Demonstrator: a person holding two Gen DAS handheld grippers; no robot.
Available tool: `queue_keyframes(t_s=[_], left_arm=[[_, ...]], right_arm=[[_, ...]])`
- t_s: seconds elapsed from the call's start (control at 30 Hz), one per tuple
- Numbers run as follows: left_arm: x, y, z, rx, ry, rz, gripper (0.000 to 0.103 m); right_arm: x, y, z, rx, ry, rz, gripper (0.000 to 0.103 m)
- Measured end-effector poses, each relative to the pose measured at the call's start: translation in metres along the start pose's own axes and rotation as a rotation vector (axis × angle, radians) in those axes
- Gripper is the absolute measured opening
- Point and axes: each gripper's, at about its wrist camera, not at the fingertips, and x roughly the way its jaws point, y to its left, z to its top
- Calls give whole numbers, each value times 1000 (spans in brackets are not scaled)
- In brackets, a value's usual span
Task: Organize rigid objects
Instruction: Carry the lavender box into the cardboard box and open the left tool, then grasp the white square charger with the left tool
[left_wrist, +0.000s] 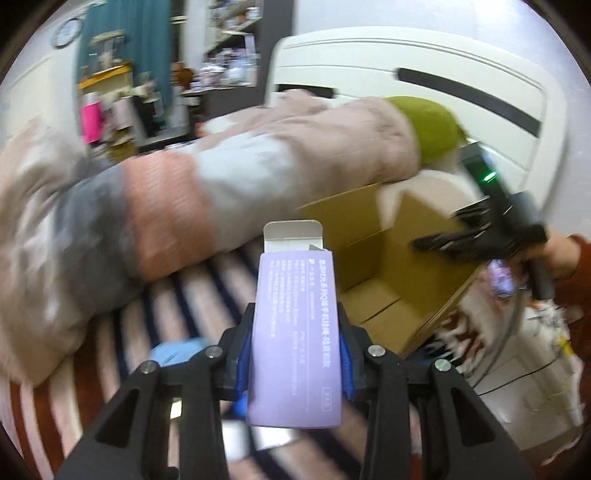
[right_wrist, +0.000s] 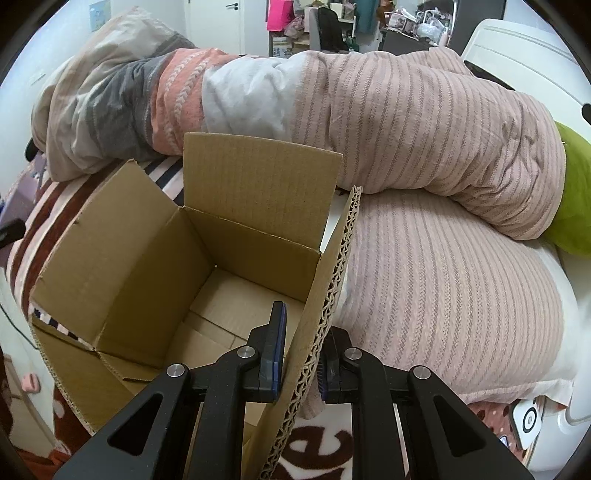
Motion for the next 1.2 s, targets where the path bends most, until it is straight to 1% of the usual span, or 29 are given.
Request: queue_keyframes(t_s=[0.03,0.13,0.23,0.27,0.33,0.47,0.5,0.53,0.57,0.6,0.67,0.73,0.87,0.93,1.0,1.07,1.13,1.2], left_arm=[[9,-10,11,12,11,-34,34],[39,-31,34,30,70,-90,34],[64,-44,45,16,142,-162,34],[71,-48,46,18,166,-176,34],[84,-53,47,23,217,-185,34],[96,-51,44,15,264,-159,34],[97,-49,41,8,262,-159,40],[96,-48,41,-1,263,-169,47],[93,-47,42,-7,254,-175,68],[90,-47,43,-12,235,-169,83],[76,-42,40,-13,197,-158,84],[60,-33,40,-26,169,-163,84],[24,-9,37,-58,116,-139,84],[11,5,32,-71,98,-124,84],[1,19,22,-77,82,-84,84],[-5,34,7,-94,85,-38,84],[-2,50,-13,-129,107,-33,84],[2,58,-34,-158,130,-29,84]], right_arm=[[0,0,0,-1,1,3,10],[-1,1,-1,-11,8,25,11],[-1,1,0,-20,13,55,11],[-1,0,0,-6,16,90,11],[1,-1,2,4,20,129,10],[3,4,0,-11,35,117,10],[3,4,-1,-6,41,121,10],[3,5,-2,1,43,127,10],[3,5,-3,8,43,129,10],[2,5,-3,18,42,138,10],[2,4,-5,46,51,165,11],[3,4,-6,58,62,177,10],[1,7,-6,58,87,188,11],[2,9,-6,44,98,171,10],[7,12,-6,25,110,139,9],[13,15,-7,14,118,115,9],[12,10,-6,37,113,139,9],[12,9,-7,38,113,139,9]])
